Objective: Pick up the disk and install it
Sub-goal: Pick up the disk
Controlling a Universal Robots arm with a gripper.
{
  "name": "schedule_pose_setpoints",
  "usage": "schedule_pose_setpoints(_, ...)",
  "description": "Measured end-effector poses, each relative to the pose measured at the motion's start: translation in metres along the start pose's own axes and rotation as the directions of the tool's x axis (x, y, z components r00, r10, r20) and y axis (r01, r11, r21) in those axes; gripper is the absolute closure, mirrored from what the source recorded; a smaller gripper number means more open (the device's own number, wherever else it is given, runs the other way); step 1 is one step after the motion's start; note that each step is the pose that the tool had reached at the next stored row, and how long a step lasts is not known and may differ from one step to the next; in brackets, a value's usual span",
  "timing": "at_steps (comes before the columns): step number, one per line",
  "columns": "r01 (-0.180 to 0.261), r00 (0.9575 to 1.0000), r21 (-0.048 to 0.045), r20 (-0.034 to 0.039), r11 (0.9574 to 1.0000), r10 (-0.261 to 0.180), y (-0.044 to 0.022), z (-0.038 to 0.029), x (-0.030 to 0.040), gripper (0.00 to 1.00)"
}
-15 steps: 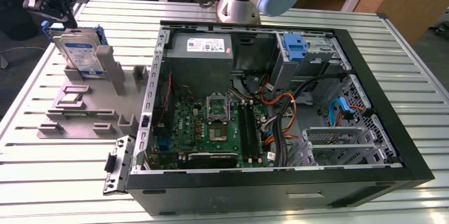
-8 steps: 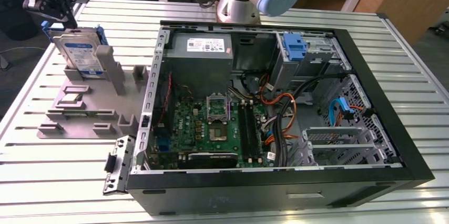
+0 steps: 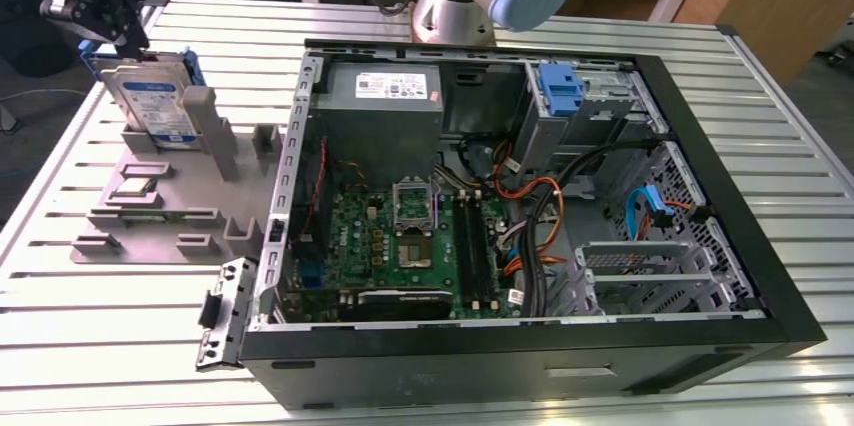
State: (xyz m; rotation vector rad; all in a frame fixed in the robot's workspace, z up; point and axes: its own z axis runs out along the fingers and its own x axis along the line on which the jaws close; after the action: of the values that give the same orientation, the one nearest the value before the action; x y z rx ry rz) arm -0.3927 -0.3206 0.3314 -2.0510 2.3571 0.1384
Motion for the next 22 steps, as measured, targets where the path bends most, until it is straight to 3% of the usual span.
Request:
schedule_pose_setpoints(4, 0.0, 1.0, 0.0, 0.0, 1.0, 0.0, 0.0, 0.0001, 0.0, 0.59)
schedule_pose_setpoints(7, 0.0, 1.0, 0.0, 0.0, 1.0, 0.0, 0.0, 0.0001, 0.0, 0.53)
schedule_pose_setpoints(11, 0.0, 1.0, 0.0, 0.0, 1.0, 0.0, 0.0, 0.0001, 0.0, 0.35)
schedule_pose_setpoints(22, 0.0, 1.0, 0.0049, 0.0006, 1.0, 0.0, -0.0009, 0.0174, 0.0012, 0.35)
